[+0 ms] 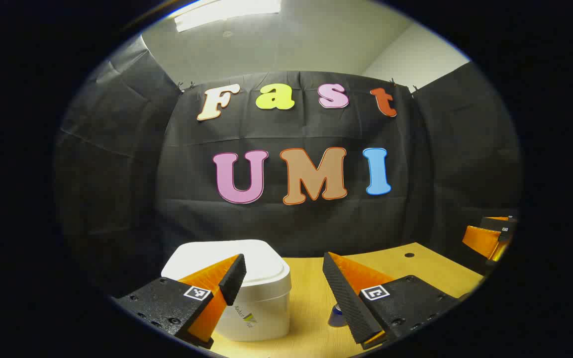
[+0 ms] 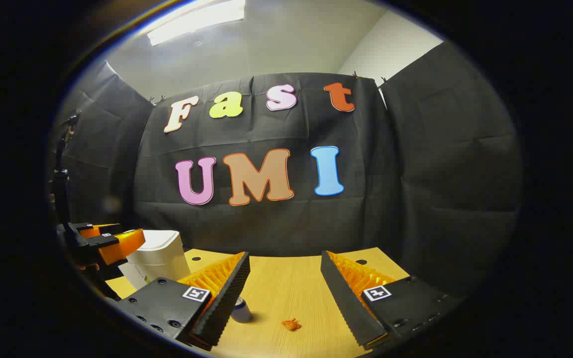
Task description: Press the lid of the desktop garbage bin to open it, pick up the crumpled paper on the desktop and throw it into the bin, then pick up the pop can on the desktop and drop it into the bin, and finally close the garbage bin lid.
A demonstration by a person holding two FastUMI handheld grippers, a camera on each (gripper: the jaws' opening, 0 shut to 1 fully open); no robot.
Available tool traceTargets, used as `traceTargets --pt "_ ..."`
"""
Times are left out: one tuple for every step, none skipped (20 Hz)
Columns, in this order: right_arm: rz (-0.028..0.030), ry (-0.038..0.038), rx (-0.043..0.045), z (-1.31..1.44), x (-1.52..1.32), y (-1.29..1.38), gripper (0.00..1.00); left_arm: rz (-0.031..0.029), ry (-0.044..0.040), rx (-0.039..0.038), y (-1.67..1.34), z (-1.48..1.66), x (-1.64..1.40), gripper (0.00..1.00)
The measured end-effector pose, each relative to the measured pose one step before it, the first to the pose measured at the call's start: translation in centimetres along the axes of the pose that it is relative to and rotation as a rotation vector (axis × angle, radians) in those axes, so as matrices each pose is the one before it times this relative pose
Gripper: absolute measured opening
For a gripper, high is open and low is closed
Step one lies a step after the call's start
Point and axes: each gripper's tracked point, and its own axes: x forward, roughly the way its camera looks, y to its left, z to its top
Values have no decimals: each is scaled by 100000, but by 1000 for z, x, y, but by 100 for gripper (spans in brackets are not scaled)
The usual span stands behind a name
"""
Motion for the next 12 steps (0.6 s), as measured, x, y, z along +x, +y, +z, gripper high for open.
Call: traceTargets --pt "-87 56 735 75 -34 -103 95 225 60 354 -14 -72 -22 93" --pt "-173 -175 717 3 66 -140 95 84 -71 168 119 59 74 93" --pt "-189 -140 498 137 105 -77 95 82 1 79 -14 -33 65 93" --pt "-181 -134 179 -102 -25 -78 95 96 114 135 46 6 93 93" --pt "-413 164 -176 22 44 -179 95 -73 203 211 -69 -51 -20 94" --pt "-416 123 -111 -169 38 -218 95 -150 58 313 -86 80 -55 94" --pt "-139 197 140 72 -1 -102 95 -246 64 119 -76 -111 -4 93" --pt "127 200 365 -45 75 -37 95 -182 65 -85 -91 42 128 93" --pt "344 118 303 18 84 56 95 -79 17 17 -8 -37 -39 93" --pt "105 345 120 -141 121 36 95 -44 21 50 -1 84 49 93" --pt "255 457 92 -9 130 25 95 -72 -150 31 -80 -43 10 93" --pt "474 227 136 -20 -6 20 95 -1 -237 113 -3 112 78 93"
